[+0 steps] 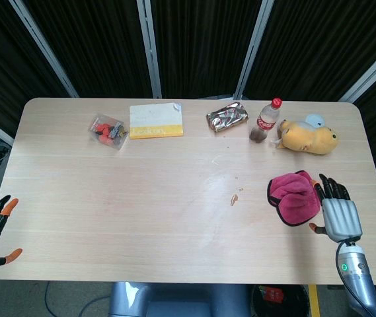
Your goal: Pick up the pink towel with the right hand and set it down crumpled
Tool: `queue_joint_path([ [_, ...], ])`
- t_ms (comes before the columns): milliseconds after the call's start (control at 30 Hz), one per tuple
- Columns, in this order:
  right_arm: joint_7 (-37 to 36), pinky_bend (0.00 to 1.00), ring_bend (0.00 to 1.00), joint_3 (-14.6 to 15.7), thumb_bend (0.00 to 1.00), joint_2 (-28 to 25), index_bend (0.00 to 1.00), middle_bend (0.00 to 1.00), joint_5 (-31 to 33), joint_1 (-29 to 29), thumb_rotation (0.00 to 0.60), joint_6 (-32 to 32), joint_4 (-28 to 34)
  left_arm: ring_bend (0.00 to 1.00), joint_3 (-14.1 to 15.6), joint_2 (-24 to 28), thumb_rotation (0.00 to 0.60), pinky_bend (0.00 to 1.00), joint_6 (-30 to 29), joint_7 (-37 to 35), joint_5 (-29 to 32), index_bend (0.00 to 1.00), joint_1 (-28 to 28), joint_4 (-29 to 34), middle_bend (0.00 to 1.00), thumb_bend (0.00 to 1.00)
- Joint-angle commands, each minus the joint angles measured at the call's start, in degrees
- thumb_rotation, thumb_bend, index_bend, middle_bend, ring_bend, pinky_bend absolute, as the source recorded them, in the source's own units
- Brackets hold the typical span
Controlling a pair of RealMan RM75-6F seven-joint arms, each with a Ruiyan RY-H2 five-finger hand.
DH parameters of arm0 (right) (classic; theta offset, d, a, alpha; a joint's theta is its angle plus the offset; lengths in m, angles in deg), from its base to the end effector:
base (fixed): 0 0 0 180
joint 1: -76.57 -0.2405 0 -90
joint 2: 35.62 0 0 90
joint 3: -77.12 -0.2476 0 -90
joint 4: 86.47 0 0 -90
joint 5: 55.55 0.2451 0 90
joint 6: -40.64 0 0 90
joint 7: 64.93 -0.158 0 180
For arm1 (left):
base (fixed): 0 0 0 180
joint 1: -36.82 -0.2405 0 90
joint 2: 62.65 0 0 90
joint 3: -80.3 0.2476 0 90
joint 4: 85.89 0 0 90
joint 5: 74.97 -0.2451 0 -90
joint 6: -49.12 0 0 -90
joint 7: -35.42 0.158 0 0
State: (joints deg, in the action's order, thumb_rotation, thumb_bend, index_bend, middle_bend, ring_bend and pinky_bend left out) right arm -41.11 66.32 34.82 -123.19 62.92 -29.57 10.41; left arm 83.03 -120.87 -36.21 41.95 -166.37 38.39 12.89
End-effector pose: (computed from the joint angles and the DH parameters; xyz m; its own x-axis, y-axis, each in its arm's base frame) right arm -0.2886 -0.2675 0.0738 0.5106 -0.1502 0.8466 -0.8487 0.0699 0.5242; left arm -0.3074 0.1536 0.1258 0.4941 0.1120 0.8622 0.8694 -0.0554 -0.4910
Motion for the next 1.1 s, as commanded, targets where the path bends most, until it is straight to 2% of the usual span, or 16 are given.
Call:
queue_joint_path([
  [33,3.74,0.12,0.0,-3.11,0.01,4.45,0.17,0.05,7.4,-3.59,0.6,2.89,-5.25,0.0,-0.1,-0.16,0.6,0.0,0.26,-0.21,0.11,0.0,0.2,-0.21,0.0,0.0],
  [167,4.93,0.14,0.0,-4.31,0.02,7.89,0.22,0.07,12.22,-5.6,0.6,4.15,-9.64,0.0,-0.2,-0.24,0.6,0.0,0.97,-0.51,0.68,0.0,0.49,-0.22,0.0,0.0],
  [467,5.81,0.14,0.0,-4.8,0.02,14.45,0.23,0.08,18.36,-8.76,0.6,6.78,-20.17,0.0,-0.05,-0.04,0.6,0.0,1.15,-1.56,0.68,0.0,0.57,-0.03,0.0,0.0],
  [1100,1.36,0.14,0.0,-5.29,0.03,24.55,0.23,0.08,19.81,-13.65,0.6,12.43,-37.5,0.0,0.15,0.32,0.6,0.0,2.31,-1.86,1.72,0.0,0.82,0.78,0.0,0.0],
])
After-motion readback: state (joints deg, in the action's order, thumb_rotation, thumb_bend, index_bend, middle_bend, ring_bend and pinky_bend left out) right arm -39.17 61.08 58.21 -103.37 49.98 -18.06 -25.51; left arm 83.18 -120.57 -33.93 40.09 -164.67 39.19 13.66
